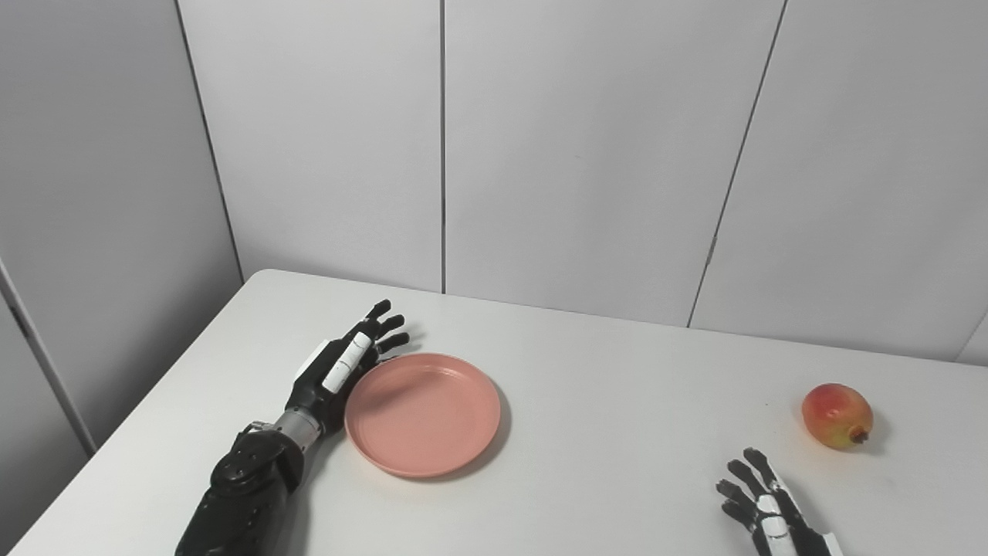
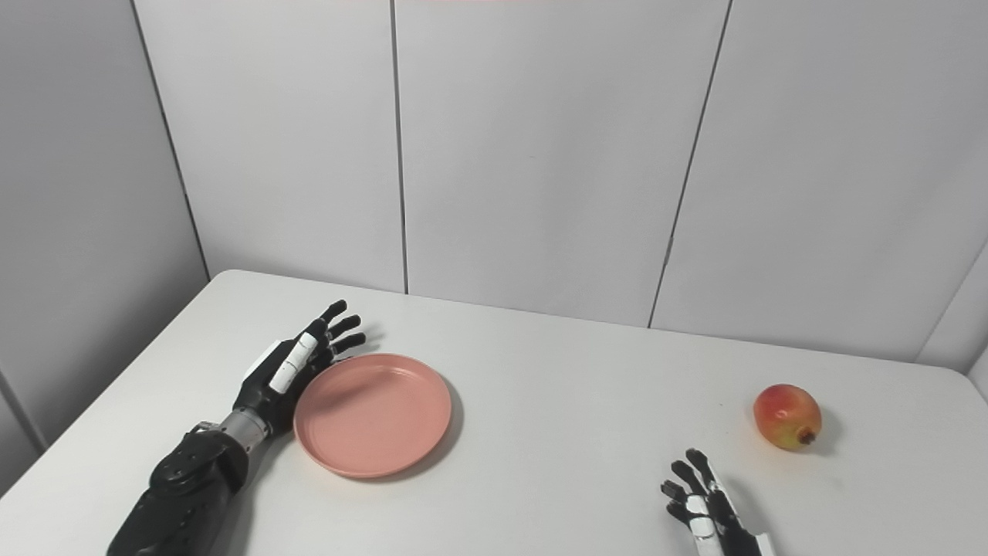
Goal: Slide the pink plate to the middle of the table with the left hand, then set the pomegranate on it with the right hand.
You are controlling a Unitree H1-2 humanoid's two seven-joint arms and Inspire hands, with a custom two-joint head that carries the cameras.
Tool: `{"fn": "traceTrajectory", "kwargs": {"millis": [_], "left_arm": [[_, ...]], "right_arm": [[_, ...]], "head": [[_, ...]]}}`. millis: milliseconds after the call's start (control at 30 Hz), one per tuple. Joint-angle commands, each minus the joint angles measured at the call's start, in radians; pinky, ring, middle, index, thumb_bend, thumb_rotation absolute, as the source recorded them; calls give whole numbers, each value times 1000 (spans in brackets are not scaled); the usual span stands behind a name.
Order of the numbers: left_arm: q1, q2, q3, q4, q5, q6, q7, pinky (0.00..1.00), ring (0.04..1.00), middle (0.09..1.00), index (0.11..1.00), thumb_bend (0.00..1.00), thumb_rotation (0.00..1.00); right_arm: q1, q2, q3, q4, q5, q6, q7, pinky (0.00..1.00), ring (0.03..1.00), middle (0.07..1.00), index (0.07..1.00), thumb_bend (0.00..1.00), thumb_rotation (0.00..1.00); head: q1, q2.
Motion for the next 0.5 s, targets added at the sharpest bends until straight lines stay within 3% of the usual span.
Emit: {"fn": "traceTrajectory", "kwargs": {"millis": [0,267,467], "left_arm": [[-7,-21,-9,-8,5,11,-8,788,901,941,976,1000,710],[-2,-73,-17,-52,41,40,75,784,884,933,969,998,706],[1,-118,-31,-87,95,51,153,745,864,914,976,912,729]], "right_arm": [[-6,9,6,9,8,-18,0,854,845,897,924,732,937],[-10,12,10,14,6,-21,0,849,840,894,922,713,932],[-11,19,14,12,1,-20,-4,844,834,890,919,690,924]], "head": [[0,1],[-5,4],[-15,6]]}}
